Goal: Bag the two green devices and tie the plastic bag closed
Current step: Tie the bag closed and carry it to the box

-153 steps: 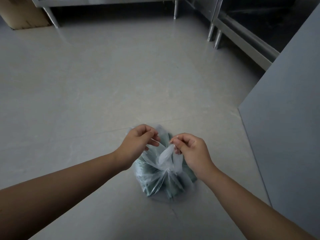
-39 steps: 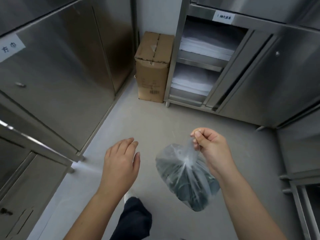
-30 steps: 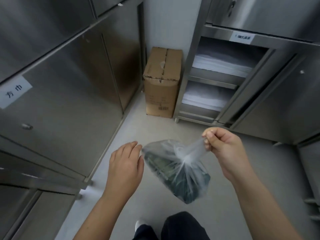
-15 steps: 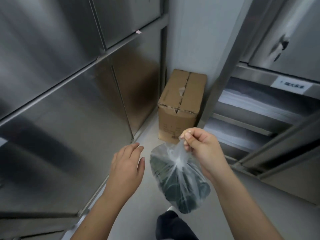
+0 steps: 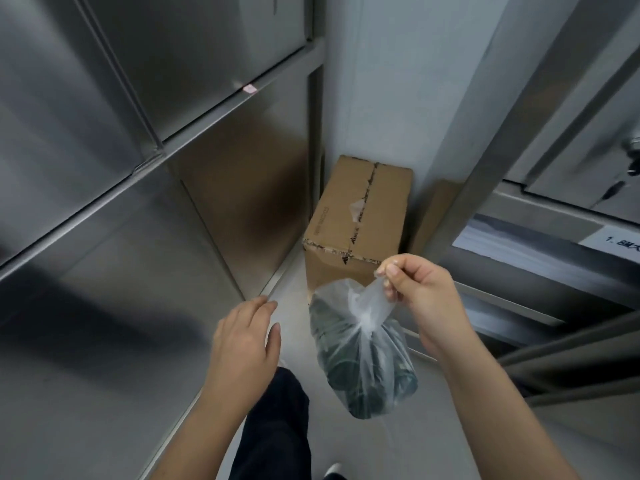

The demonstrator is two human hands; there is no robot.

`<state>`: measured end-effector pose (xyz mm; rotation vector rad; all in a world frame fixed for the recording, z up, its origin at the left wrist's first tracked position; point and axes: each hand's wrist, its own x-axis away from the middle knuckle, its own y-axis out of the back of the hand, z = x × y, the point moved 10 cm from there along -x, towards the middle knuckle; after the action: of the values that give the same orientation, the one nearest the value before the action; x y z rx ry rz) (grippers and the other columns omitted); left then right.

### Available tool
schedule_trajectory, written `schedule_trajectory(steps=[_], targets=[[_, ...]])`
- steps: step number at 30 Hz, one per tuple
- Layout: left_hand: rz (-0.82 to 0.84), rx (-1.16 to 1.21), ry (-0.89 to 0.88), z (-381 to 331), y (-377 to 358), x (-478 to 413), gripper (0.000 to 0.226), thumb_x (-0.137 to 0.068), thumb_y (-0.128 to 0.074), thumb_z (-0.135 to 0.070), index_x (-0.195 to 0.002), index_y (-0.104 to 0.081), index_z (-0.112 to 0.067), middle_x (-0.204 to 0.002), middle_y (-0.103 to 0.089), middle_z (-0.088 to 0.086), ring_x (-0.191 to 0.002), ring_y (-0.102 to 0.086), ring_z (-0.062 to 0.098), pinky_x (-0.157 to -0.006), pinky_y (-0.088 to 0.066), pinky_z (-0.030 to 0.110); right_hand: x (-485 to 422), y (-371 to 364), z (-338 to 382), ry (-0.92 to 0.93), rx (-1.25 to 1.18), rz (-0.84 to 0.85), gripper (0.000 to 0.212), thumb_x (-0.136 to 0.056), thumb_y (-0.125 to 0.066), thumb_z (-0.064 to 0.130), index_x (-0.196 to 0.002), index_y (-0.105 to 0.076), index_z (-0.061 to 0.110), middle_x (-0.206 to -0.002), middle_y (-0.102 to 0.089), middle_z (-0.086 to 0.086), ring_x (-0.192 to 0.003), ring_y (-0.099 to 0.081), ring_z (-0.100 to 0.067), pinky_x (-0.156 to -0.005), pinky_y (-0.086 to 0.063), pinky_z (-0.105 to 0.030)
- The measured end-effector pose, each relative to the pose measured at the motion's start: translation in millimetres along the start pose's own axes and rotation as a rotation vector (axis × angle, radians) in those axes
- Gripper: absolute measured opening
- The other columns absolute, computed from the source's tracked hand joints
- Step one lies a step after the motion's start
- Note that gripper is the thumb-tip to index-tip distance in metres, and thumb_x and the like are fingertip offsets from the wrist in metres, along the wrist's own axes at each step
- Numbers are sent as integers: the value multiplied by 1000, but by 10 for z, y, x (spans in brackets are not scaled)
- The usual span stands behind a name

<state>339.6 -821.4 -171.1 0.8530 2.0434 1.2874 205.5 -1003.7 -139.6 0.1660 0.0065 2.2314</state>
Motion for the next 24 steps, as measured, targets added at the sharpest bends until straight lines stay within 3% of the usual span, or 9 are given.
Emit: schedule_trajectory(steps=[8, 14, 24], targets=[[64, 38, -136, 82, -179, -1370, 39, -82, -39, -26, -106, -64, -8, -107, -67, 8, -99, -63, 26, -84, -48, 42, -1079, -244, 17, -49, 19, -82, 30, -89, -48, 0, -65, -62, 12, -55, -50, -2, -52, -43, -9, -55, -39, -17], [17, 85, -261, 187, -59, -2352, 32, -81, -49, -19, -107, -64, -7, -109, -66, 8, -102, -61, 26, -87, -47, 42, -1750, -320, 151, -63, 84, -163, 29, -89, -48, 1, -66, -62, 12, -58, -51, 0, -55, -44, -10, -55, -40, -17], [-52, 125, -315, 178, -96, -3221, 39, -83, -38, -25, -106, -63, -8, -107, -66, 8, -101, -62, 25, -87, -47, 41, -2850, -502, 361, -10, 125, -163, 32, -89, -49, 3, -65, -62, 19, -60, -51, 1, -57, -43, -10, -57, -39, -18]])
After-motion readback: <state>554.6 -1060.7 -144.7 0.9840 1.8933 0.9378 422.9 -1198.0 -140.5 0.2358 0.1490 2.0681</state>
